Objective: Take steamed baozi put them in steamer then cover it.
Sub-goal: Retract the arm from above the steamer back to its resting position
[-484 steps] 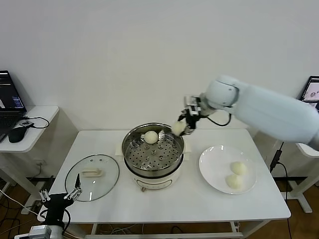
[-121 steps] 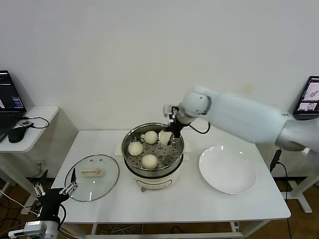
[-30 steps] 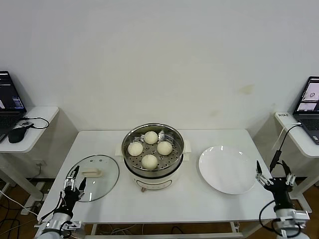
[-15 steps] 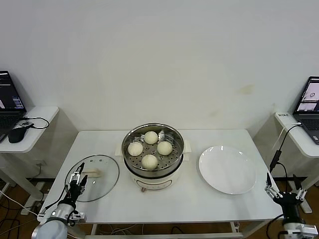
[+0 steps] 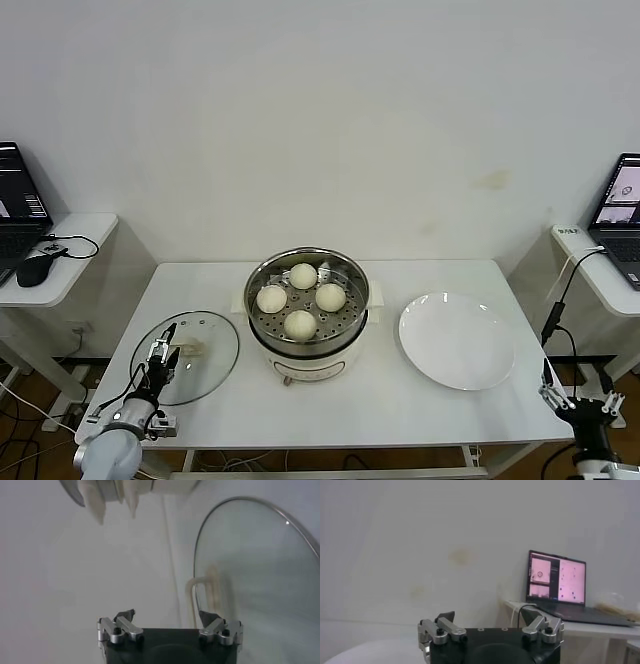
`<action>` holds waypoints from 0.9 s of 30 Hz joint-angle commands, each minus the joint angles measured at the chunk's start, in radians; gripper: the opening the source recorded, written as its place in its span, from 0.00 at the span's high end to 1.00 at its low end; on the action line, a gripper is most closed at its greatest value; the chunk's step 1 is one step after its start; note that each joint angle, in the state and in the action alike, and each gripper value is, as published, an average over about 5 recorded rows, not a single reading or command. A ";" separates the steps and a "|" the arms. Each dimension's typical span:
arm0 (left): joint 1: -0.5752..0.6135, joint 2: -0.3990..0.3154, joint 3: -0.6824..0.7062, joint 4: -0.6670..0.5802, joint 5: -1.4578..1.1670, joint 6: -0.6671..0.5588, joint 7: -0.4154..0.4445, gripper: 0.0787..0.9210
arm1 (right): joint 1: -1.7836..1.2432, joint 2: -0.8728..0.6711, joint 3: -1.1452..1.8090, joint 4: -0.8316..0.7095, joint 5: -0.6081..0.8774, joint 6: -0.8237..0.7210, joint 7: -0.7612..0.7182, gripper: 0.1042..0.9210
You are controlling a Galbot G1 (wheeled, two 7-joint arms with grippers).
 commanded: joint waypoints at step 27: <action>-0.118 0.013 0.055 0.094 -0.028 0.013 0.040 0.12 | 0.011 0.013 0.011 -0.047 -0.013 0.001 -0.012 0.12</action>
